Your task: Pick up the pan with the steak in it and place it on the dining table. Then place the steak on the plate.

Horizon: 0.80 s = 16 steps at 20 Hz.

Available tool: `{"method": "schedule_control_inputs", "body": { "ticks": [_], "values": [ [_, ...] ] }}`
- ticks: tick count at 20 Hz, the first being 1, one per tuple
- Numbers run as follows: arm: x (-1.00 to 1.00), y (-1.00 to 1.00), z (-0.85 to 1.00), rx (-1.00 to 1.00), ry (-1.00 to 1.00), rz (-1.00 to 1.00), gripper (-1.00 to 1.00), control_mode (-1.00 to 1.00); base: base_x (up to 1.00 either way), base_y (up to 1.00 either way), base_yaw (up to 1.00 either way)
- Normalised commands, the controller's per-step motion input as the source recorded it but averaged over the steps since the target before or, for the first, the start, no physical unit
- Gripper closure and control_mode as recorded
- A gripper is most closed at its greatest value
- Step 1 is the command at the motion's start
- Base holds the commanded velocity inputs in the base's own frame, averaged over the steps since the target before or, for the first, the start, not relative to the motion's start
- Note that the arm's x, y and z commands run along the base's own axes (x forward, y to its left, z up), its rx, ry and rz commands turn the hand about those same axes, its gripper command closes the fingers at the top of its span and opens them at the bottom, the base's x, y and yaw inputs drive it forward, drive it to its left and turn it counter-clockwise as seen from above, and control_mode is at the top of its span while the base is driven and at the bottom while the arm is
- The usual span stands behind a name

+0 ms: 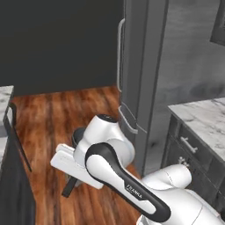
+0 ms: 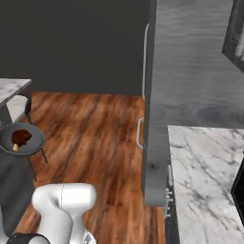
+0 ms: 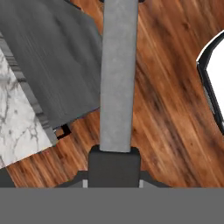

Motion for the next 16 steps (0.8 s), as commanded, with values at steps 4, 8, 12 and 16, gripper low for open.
{"method": "schedule_control_inputs", "body": {
  "ticks": [4,8,12,16],
  "values": [
    [0.00,0.00,0.00,0.00,0.00,0.00,1.00,1.00,1.00,-0.01,0.00],
    [0.00,0.00,0.00,0.00,0.00,0.00,1.00,1.00,1.00,0.04,0.00],
    [0.00,0.00,0.00,0.00,0.00,0.00,1.00,1.00,1.00,0.09,0.00],
    [0.00,0.00,0.00,0.00,0.00,0.00,1.00,1.00,1.00,0.09,-0.01]
  ]
}}
